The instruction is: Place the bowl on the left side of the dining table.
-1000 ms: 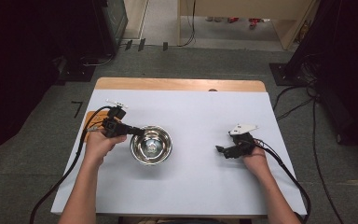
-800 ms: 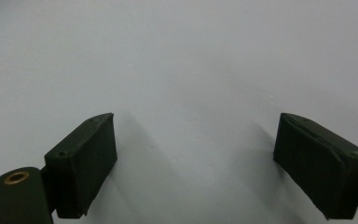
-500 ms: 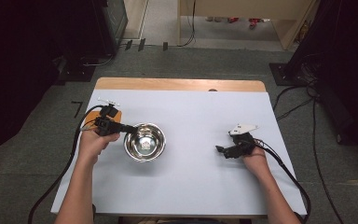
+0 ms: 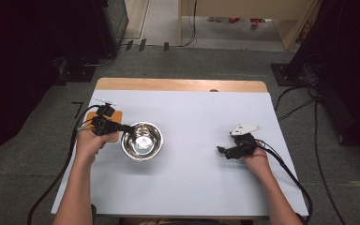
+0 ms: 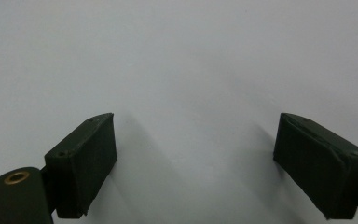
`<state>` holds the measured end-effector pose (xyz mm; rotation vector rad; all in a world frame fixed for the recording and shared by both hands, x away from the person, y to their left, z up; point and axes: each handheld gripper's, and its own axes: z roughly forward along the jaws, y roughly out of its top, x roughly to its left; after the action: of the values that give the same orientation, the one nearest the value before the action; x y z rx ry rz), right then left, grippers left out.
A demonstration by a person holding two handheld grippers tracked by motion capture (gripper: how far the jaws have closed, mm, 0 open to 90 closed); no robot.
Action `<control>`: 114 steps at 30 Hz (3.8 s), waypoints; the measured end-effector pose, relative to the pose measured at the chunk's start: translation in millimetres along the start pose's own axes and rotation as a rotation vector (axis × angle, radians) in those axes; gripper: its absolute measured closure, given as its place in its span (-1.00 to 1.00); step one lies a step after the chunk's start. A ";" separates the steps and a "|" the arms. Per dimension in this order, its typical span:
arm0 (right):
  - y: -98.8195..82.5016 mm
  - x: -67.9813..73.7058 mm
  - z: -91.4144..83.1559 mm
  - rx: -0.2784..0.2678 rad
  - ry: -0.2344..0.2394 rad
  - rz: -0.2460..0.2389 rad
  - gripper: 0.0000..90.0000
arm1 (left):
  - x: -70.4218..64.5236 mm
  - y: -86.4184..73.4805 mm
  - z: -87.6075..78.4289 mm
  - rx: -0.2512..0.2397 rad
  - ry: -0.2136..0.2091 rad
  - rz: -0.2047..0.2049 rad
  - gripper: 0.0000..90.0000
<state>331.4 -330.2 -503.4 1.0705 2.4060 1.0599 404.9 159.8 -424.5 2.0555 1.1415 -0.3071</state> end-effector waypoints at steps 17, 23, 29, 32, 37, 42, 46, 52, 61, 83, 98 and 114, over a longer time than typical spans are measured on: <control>-0.1 0.1 0.0 0.000 0.000 0.000 -0.72 | 13.8 0.6 -12.3 -0.036 0.009 -0.035 0.90; 0.0 0.1 0.1 -0.001 0.000 0.002 -0.72 | 17.2 0.2 -17.0 -0.049 0.016 -0.046 0.90; 0.0 0.1 0.1 -0.001 0.000 0.002 -0.72 | 20.5 -1.0 -20.7 -0.055 0.020 -0.056 0.90; 0.0 0.1 0.1 -0.001 0.000 0.002 -0.72 | 24.3 -2.2 -24.2 -0.064 0.026 -0.070 0.90; 0.0 0.1 0.1 -0.001 0.000 0.001 -0.72 | 31.9 -4.7 -28.4 -0.069 0.031 -0.092 0.90; 0.0 0.1 0.1 -0.002 0.000 0.001 -0.72 | 38.1 -6.0 -33.3 -0.081 0.040 -0.109 0.90; -0.1 0.1 0.0 -0.001 -0.001 0.000 -0.72 | 42.3 -7.4 -37.0 -0.093 0.043 -0.122 0.90; -0.1 0.2 0.1 -0.001 0.000 0.002 -0.72 | 50.6 -9.3 -41.8 -0.100 0.048 -0.145 0.90; -0.1 0.2 0.1 -0.001 0.000 0.002 -0.72 | 59.7 -9.8 -47.4 -0.106 0.070 -0.160 0.90; -0.1 0.1 0.1 -0.002 0.000 0.000 -0.72 | 81.8 -15.0 -61.4 -0.138 0.121 -0.210 0.90; -0.1 0.1 0.1 -0.002 0.000 0.001 -0.72 | 94.6 -16.3 -71.0 -0.158 0.150 -0.235 0.90; -0.1 0.1 0.1 -0.003 0.000 0.001 -0.72 | 109.5 -28.2 -79.2 -0.187 0.185 -0.274 0.90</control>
<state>331.4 -330.2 -503.5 1.0706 2.4040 1.0631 433.6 293.7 -441.8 1.7926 1.5105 -0.1367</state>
